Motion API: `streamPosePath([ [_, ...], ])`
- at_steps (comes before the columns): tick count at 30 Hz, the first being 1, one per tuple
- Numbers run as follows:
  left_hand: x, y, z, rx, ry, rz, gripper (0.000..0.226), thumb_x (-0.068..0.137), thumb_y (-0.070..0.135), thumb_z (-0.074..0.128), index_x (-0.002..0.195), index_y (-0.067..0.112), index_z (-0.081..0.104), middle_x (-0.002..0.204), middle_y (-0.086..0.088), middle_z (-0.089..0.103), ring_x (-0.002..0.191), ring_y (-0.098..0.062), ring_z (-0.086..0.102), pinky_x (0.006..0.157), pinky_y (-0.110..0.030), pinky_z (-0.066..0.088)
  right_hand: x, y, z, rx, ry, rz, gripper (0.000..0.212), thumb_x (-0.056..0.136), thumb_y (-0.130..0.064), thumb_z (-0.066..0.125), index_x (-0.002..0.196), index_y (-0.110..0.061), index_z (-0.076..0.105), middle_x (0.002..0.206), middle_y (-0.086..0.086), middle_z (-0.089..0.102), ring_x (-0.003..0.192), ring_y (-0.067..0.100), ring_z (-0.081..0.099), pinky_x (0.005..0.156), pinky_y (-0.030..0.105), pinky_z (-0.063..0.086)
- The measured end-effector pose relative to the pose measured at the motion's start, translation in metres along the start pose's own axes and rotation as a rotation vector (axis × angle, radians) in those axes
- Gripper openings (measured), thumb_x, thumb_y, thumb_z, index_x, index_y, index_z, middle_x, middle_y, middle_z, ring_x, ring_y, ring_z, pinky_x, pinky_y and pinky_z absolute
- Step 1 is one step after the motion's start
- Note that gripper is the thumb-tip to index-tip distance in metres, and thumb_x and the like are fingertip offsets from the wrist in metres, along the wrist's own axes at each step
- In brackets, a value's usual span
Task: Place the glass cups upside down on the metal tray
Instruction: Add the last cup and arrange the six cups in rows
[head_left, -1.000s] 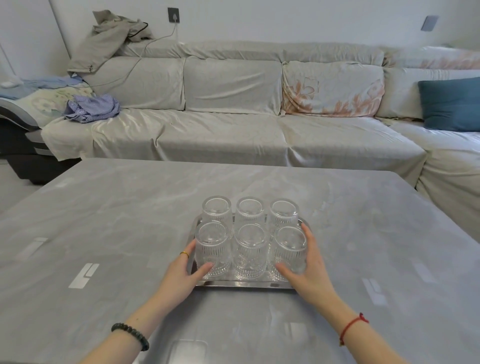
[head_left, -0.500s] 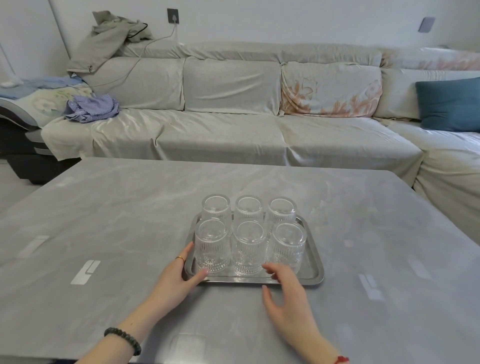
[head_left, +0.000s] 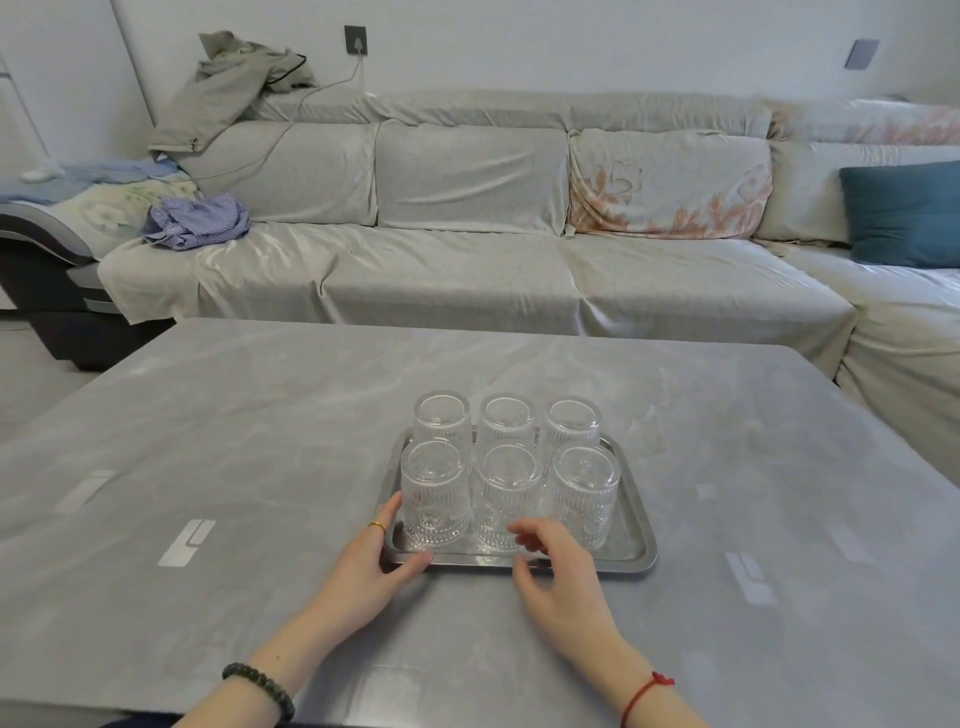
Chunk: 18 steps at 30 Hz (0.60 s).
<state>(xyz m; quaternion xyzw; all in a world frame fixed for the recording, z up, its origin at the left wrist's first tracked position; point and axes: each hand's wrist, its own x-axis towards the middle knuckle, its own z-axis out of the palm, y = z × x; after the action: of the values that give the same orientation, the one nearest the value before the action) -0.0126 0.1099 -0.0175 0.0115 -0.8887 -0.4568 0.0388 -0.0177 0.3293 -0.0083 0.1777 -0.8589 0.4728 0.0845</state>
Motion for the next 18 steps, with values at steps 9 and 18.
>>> streamPosePath([
  [9, -0.003, 0.010, 0.006, -0.014, 0.034, 0.049, 0.072, 0.075, 0.027, 0.069, 0.120, 0.052, 0.019, 0.081, 0.027, 0.060, 0.074, -0.001, 0.060, 0.076, -0.008, 0.042, 0.005, -0.005, 0.005, 0.076, -0.039, 0.031, 0.039, 0.081, -0.003, 0.057, 0.109, -0.030, 0.055, 0.100, -0.009, 0.063, 0.097, 0.001, 0.057, 0.086, 0.009, 0.042],
  [18, 0.008, 0.021, 0.011, -0.010, 0.133, 0.007, 0.052, 0.086, 0.031, 0.055, 0.134, 0.022, 0.036, 0.117, 0.000, 0.065, 0.107, -0.018, 0.058, 0.105, -0.048, 0.035, 0.004, 0.024, -0.032, 0.130, 0.455, 0.243, 0.051, 0.076, 0.000, 0.063, 0.115, -0.024, 0.042, 0.106, -0.001, 0.045, 0.086, 0.020, 0.052, 0.075, 0.026, 0.047],
])
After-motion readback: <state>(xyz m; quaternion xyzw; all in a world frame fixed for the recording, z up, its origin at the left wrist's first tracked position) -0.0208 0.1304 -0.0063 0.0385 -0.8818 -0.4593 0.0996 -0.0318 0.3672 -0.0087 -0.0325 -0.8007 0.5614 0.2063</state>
